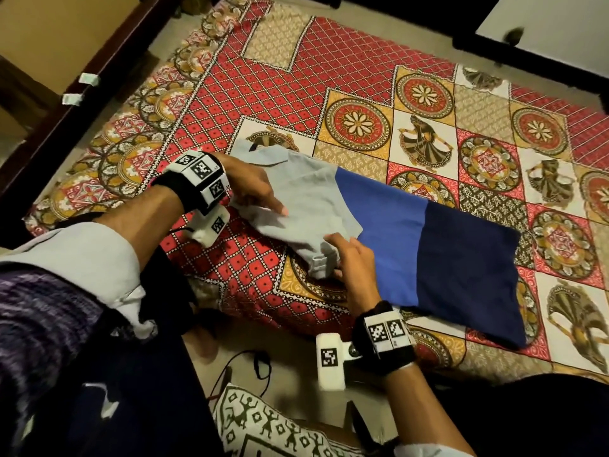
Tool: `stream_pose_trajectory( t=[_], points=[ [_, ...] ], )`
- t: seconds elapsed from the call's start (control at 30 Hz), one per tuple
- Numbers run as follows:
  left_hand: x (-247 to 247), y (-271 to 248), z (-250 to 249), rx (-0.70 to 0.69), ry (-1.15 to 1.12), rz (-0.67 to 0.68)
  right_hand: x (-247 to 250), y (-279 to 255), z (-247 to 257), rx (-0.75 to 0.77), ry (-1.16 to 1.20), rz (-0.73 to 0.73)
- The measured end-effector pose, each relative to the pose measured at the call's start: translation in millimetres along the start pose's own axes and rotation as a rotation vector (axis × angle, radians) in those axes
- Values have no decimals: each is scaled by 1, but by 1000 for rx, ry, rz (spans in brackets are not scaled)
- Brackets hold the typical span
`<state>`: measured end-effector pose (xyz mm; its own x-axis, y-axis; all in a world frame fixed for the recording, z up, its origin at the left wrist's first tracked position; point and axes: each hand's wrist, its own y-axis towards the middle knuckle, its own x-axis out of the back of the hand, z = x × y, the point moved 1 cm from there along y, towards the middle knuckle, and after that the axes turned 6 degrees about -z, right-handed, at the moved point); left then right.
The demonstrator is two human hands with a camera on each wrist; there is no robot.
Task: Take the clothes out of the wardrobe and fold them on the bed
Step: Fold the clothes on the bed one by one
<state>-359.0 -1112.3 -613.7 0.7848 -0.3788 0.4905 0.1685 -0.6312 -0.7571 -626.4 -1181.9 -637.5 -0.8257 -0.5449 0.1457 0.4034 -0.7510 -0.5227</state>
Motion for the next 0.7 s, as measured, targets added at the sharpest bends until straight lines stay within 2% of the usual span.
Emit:
stream_pose_trajectory(
  t=[0.07, 0.17, 0.3, 0.37, 0.47, 0.53, 0.63, 0.7],
  points=[
    [-4, -1, -2, -53, 33, -6, -1, -3, -2, 79, -44, 14],
    [-6, -1, -7, -129, -18, -76, -3, -11, -4, 315, -298, -48],
    [10, -10, -1, -158, -119, -40, -5, -33, -4, 584, -386, -13],
    [17, -14, 5, -148, -163, -58, -2, -41, -9, 657, -460, -17],
    [21, -20, 9, -141, -166, -90, 8, -42, -19, 654, -491, -98],
    [18, -23, 10, -112, -142, -62, 14, -42, -18, 679, -463, -117],
    [7, -18, 9, -63, -72, 7, 16, -47, -6, 849, -464, -85],
    [3, -14, 5, -53, -4, -3, 15, -52, 3, 961, -515, -23]
  ],
)
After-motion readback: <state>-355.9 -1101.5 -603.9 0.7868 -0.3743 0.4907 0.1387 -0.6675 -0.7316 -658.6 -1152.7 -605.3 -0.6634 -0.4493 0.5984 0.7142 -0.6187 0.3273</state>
